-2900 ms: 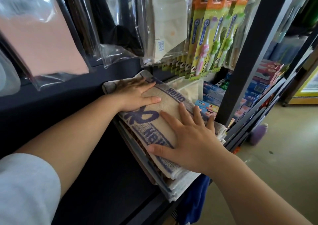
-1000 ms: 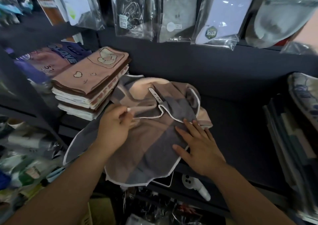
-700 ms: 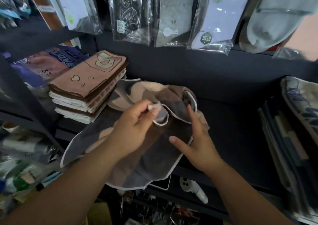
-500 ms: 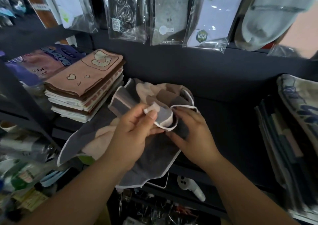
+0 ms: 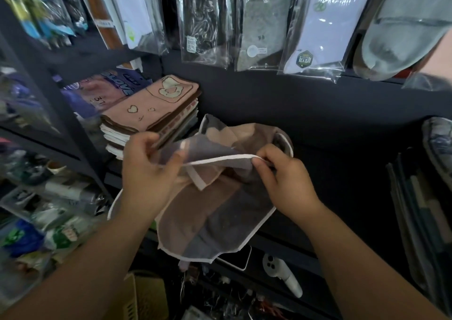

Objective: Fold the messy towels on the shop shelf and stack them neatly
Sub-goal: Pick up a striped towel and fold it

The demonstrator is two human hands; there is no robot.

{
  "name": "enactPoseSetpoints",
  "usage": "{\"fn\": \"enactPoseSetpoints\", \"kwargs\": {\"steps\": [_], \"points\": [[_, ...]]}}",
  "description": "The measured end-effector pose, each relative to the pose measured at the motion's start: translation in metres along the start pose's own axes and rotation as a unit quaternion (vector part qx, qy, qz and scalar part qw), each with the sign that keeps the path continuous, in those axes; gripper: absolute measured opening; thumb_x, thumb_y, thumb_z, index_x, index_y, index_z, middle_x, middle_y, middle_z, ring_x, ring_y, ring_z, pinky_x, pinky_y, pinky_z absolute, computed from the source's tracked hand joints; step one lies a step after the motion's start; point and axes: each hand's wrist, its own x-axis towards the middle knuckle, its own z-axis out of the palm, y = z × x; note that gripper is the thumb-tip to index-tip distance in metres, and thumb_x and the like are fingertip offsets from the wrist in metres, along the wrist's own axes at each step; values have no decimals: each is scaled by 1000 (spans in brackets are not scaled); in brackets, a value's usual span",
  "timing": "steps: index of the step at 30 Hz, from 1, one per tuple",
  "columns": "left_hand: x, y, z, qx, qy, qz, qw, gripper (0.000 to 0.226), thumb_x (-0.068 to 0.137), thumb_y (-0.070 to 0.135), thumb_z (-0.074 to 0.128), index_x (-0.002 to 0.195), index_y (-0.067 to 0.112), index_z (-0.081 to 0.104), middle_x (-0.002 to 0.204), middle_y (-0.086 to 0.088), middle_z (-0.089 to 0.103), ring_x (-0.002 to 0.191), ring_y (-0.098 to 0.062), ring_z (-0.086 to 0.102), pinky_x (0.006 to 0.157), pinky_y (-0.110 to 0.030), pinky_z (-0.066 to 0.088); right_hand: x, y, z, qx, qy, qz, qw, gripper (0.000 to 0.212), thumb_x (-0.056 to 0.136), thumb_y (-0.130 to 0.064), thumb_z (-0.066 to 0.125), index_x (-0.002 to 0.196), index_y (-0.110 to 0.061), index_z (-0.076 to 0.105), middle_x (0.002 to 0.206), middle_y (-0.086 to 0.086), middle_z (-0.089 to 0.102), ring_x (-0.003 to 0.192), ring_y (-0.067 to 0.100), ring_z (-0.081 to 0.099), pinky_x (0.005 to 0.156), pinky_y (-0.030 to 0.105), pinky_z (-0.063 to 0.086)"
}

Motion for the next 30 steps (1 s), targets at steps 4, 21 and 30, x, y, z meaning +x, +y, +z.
{"fn": "enactPoseSetpoints", "kwargs": {"steps": [4,21,30], "points": [[-18,15,12,167,-151,311,923,63,77,45,76,131,16,59,133,2,56,124,-16,53,104,-37,44,4,-25,-5,55,-3,-49,997,13,101,-29,56,90,-21,61,76,-10,62,71,8,59,63,35,50],[2,-8,38,127,-251,10,960,24,100,45,50,108,25,63,97,8,66,97,-16,64,76,-33,47,-36,69,8,-107,-82,36,990,18,85,-33,74,99,-21,75,101,-1,67,100,25,59,94,38,45],[-3,-58,43,151,-350,109,918,71,89,32,72,150,33,36,147,5,50,135,-12,46,110,-30,39,-20,87,16,-80,-150,79,982,46,85,-35,76,129,-26,65,137,2,58,127,22,52,109,39,41]]}}
